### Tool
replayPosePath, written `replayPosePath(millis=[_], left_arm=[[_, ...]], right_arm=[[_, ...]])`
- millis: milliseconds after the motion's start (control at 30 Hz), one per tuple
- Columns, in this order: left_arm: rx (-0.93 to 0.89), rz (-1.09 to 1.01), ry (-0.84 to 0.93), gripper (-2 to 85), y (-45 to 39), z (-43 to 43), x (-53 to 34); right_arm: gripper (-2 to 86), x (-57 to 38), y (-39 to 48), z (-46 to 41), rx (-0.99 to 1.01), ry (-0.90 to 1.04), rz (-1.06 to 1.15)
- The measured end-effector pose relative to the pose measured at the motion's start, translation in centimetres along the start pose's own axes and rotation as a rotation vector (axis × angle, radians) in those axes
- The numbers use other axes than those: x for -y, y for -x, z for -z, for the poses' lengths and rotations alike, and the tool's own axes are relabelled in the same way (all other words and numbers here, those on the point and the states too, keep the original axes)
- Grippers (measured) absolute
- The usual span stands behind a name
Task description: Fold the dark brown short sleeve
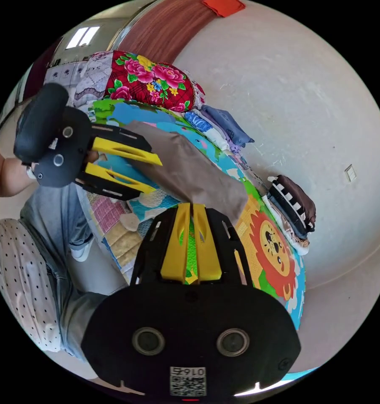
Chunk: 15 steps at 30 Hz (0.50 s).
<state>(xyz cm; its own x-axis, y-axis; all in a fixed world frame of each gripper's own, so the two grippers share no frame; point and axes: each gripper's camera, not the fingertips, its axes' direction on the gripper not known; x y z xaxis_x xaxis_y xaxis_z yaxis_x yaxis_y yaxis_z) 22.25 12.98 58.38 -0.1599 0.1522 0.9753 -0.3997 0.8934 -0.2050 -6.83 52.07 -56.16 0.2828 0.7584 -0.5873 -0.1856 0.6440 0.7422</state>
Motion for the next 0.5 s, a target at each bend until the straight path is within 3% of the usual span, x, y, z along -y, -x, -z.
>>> replayPosePath(millis=[200, 333, 500], left_arm=[[0.099, -0.064, 0.114, 4.2, 0.0, -3.3, 0.1], [-0.108, 0.042, 0.116, -0.5, 2.9, -4.0, 0.2], [-0.302, 0.155, 0.121, -0.9, 6.6, -5.0, 0.5]], right_arm=[[0.9, 0.2, -1.7, 0.3, 0.073, -0.039, -0.054], [3.3, -0.1, -1.5, -0.2, 0.119, -0.072, -0.099], [12.9, 1.5, 1.6, 0.7, 0.191, -0.206, -0.100]])
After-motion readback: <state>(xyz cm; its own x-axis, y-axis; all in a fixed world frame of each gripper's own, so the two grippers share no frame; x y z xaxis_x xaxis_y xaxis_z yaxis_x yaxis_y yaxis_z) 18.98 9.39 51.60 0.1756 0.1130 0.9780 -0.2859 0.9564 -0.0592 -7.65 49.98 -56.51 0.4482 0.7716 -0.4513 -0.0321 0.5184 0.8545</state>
